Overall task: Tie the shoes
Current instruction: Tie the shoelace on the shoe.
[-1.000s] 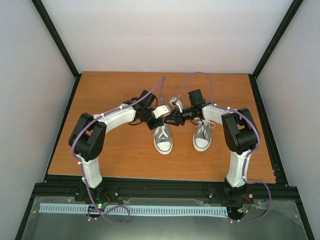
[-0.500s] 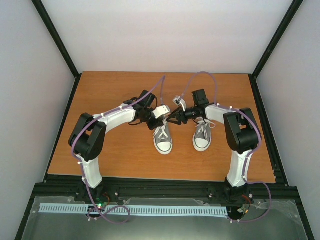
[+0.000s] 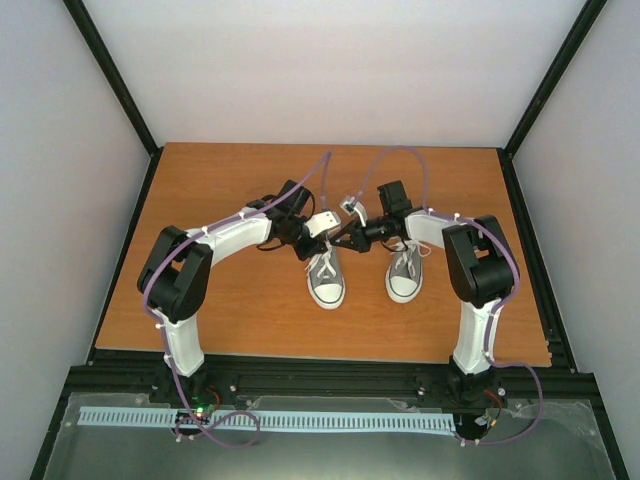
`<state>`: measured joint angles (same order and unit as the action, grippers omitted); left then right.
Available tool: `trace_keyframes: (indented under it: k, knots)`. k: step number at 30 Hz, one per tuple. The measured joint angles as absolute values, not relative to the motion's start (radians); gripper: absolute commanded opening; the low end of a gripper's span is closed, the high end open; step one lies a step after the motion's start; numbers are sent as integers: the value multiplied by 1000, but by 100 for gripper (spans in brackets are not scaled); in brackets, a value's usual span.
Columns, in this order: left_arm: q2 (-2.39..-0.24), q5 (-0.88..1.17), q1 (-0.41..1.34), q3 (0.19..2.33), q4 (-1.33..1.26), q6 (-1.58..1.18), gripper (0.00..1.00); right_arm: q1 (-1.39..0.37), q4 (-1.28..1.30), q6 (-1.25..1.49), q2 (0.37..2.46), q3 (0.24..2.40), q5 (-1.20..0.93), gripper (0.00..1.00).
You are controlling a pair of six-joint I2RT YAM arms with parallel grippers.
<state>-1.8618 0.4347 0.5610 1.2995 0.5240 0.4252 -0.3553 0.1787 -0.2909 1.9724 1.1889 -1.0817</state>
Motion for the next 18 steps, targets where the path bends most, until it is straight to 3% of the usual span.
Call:
trace_keyframes:
  k: [15, 18]
  knots:
    - [-1862, 374, 561, 1299, 533, 472, 15, -355, 183, -265, 1939, 1172, -1076, 3]
    - [-1862, 371, 561, 1299, 534, 476, 24, -355, 183, -264, 1927, 1169, -1073, 3]
